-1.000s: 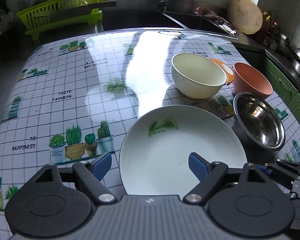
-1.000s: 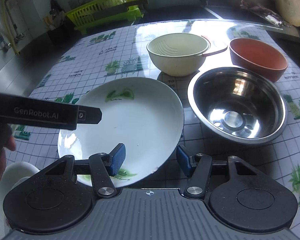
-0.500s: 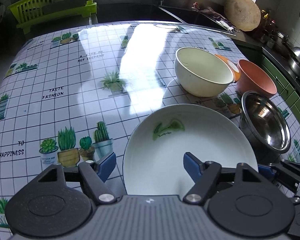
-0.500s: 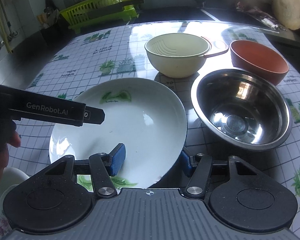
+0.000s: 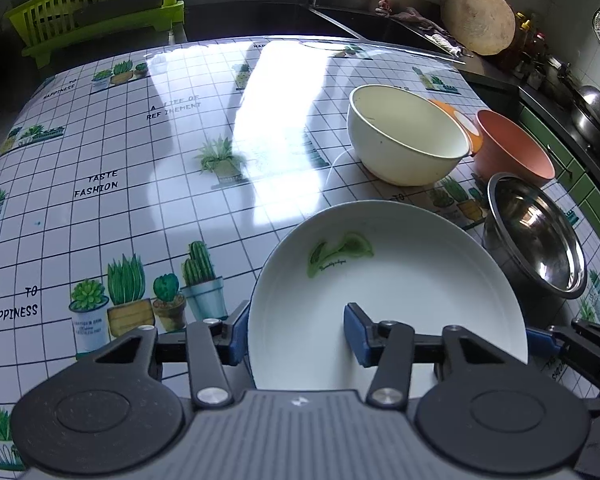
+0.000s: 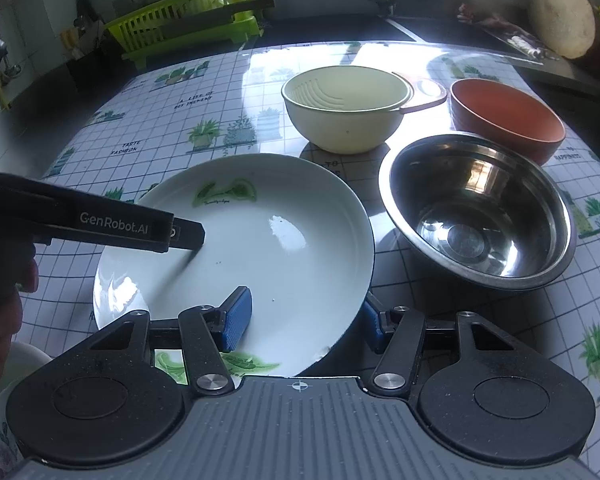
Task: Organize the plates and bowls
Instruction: 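Close the left gripper on the green-leaf plate's rim, then lift the green-leaf plate with the left gripper toward the plate stack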
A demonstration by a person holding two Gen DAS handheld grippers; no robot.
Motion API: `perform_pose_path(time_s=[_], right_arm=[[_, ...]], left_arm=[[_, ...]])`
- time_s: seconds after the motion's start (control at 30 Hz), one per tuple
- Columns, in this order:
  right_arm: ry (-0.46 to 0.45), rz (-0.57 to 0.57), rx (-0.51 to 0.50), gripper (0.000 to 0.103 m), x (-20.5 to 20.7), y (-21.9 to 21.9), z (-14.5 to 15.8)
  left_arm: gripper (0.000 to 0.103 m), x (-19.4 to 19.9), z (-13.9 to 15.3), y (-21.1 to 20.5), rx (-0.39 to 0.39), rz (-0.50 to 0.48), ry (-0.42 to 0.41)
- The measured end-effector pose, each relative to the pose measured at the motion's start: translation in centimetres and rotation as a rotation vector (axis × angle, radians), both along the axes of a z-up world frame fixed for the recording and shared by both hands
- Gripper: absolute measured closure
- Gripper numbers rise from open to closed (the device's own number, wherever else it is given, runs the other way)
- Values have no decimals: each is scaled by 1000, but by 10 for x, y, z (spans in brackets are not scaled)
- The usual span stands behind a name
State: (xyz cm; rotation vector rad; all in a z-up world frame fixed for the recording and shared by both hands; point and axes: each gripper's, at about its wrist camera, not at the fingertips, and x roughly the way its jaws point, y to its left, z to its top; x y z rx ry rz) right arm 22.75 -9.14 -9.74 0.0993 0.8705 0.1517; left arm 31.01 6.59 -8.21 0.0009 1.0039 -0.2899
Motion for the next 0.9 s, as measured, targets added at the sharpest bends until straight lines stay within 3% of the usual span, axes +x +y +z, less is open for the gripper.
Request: perform_pose_path(time_s=[0.13,0.9], right_arm=[[5,-6,2,45,-3,1,0],[-39,21,-27,43,-6,1,-3]], left_arm=[[59,0,1,2,4,0,3],[60,-16,3,3,23,-19,8]])
